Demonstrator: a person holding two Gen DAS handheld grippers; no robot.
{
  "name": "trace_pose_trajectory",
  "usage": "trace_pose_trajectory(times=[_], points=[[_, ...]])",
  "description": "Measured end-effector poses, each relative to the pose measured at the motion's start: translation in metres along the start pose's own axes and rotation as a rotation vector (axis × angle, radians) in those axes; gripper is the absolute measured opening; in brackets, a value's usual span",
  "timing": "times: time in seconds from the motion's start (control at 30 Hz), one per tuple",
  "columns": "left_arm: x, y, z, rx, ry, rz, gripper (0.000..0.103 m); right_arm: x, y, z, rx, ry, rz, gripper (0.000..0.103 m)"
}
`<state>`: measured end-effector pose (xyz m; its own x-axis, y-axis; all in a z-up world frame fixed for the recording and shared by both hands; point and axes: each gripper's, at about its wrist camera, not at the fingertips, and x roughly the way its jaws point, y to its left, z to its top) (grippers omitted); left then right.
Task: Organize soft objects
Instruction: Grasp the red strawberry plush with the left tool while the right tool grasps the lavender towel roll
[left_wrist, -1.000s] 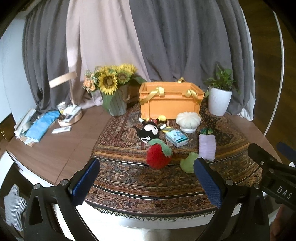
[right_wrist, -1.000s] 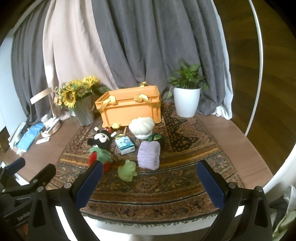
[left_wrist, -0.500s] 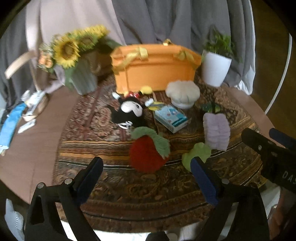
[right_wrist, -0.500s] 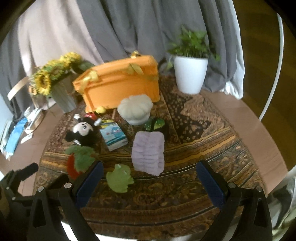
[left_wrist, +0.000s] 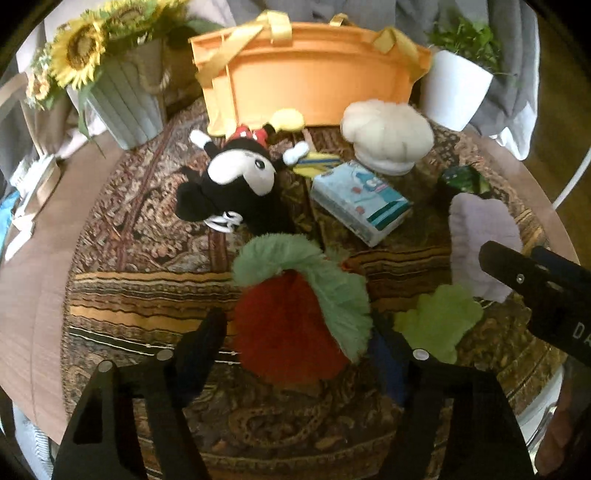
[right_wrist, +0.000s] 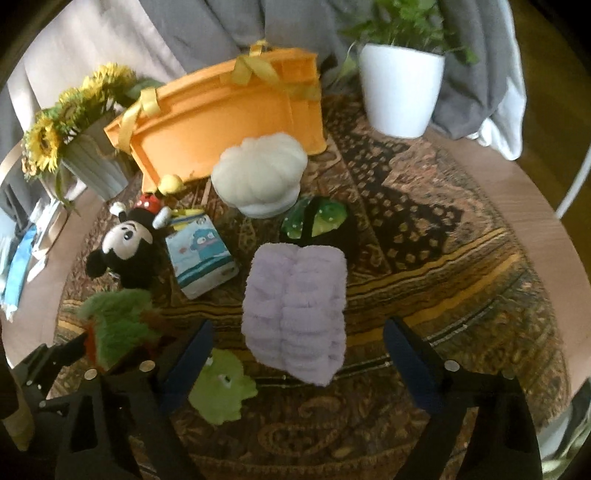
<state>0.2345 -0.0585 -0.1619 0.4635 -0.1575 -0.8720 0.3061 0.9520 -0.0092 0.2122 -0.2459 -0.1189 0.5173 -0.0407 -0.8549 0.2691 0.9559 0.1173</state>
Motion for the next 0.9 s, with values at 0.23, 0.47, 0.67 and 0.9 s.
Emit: trace_pose_trajectory(times=[0.23,0.47,0.67,0.9], points=[[0.022,-0.002,0.007,-0.025,0.037,-0.001,0.051,0.032,-0.005,0.008,-0.012,0.079,0.037,0.073],[0.023,0.003,0.008,-0.052,0.019,-0.018,0.039,0.047,-0.008,0.009,-0.02,0.133,0.075,0.046],[0.011,-0.005,0.008,-0.044,-0.024,-0.031,0.038,0.027,-0.008,0.012,-0.052,0.085,0.091,0.041],[-0.024,-0.003,0.025,-0.06,-0.114,-0.058,0.038,-0.012,0.003,0.028,-0.093,-0.02,0.12,0.041]])
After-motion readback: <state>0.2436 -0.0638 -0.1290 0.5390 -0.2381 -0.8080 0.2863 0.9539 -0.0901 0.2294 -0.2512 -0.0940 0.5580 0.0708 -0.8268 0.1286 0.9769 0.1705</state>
